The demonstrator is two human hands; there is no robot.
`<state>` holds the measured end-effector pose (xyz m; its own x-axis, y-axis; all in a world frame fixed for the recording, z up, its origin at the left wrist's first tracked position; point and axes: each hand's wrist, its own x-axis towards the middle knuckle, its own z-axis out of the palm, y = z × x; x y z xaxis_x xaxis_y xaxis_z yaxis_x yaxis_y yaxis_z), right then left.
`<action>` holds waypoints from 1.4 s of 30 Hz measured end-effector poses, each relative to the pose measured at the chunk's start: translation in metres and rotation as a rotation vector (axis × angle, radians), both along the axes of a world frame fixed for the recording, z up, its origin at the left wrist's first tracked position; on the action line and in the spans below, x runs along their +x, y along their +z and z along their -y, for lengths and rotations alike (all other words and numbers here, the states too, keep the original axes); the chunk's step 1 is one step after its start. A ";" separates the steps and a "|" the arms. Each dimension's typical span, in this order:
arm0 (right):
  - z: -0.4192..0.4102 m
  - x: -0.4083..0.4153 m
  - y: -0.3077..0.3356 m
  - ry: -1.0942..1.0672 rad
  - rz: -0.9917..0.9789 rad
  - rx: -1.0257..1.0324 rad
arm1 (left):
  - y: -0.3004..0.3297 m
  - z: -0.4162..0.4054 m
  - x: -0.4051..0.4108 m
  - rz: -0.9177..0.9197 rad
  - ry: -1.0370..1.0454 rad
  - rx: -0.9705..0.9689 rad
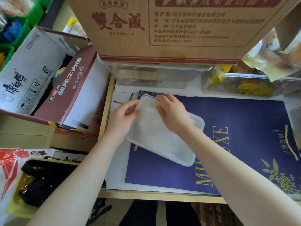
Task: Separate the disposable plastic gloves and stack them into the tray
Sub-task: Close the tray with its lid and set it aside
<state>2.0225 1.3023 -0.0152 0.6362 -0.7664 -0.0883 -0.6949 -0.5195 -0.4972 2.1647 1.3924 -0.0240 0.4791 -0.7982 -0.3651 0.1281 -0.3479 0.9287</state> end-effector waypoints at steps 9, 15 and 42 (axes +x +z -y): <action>0.010 0.018 0.010 -0.079 0.093 0.172 | 0.002 -0.006 0.013 -0.149 -0.173 0.100; 0.008 0.021 0.001 -0.054 0.069 0.115 | 0.006 0.002 0.018 0.054 -0.299 0.234; 0.009 0.026 0.000 -0.125 0.086 0.137 | 0.004 -0.001 0.005 0.058 -0.075 0.065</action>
